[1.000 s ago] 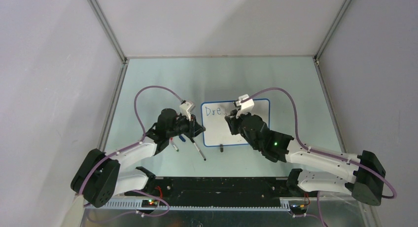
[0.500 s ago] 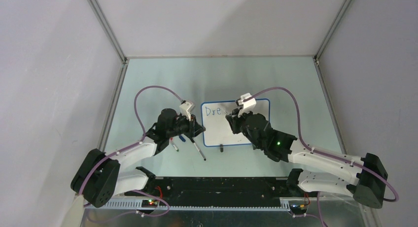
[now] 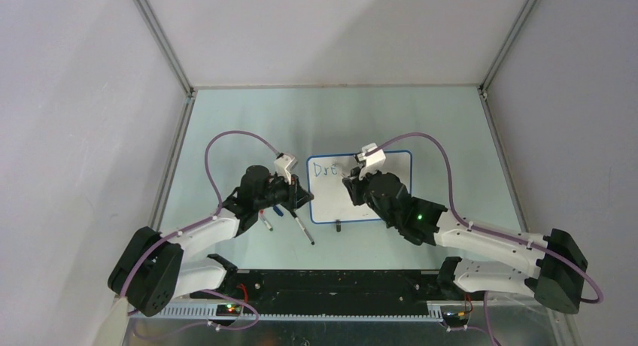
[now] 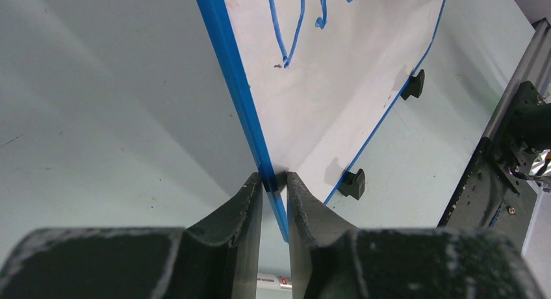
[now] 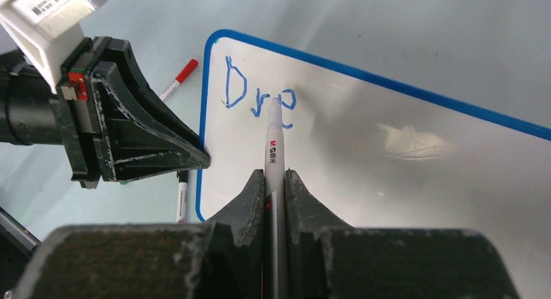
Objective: Write a sentence on the whiteboard
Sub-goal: Write a sentence with the whiteboard marker.
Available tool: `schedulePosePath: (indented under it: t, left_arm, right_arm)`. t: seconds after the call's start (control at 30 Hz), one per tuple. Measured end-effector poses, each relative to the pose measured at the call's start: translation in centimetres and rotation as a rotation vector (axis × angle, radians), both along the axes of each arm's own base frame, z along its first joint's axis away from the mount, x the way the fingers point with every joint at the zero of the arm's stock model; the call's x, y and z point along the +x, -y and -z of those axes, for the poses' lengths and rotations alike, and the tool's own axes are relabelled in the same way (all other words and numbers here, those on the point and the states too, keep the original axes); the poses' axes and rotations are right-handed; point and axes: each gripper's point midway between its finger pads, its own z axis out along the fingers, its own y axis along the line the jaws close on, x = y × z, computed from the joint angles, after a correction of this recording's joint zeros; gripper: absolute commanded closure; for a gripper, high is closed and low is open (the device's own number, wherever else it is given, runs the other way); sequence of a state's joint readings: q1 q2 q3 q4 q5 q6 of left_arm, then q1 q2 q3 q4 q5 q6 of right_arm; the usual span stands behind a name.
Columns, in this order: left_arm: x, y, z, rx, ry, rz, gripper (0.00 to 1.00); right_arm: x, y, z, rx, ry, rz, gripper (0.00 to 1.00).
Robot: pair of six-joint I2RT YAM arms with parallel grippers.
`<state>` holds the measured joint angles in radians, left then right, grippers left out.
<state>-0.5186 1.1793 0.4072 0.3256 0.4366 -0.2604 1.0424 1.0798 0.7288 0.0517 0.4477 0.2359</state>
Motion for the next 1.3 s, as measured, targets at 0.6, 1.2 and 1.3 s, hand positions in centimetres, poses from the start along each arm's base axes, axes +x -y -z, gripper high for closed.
schedulePosePath:
  t: [0.6, 1.2, 1.3]
  left_arm:
    - [0.0, 0.0, 0.0, 0.0, 0.0, 0.0, 0.76]
    - [0.0, 0.0, 0.0, 0.0, 0.0, 0.0, 0.76]
    - [0.0, 0.0, 0.0, 0.0, 0.0, 0.0, 0.76]
  right_arm:
    - [-0.1, 0.2, 0.9, -0.024, -0.021, 0.01, 1.0]
    - [0.3, 0.9, 2.0, -0.04, -0.07, 0.057, 1.0]
    - [0.5, 1.0, 2.6, -0.061, -0.087, 0.068, 1.0]
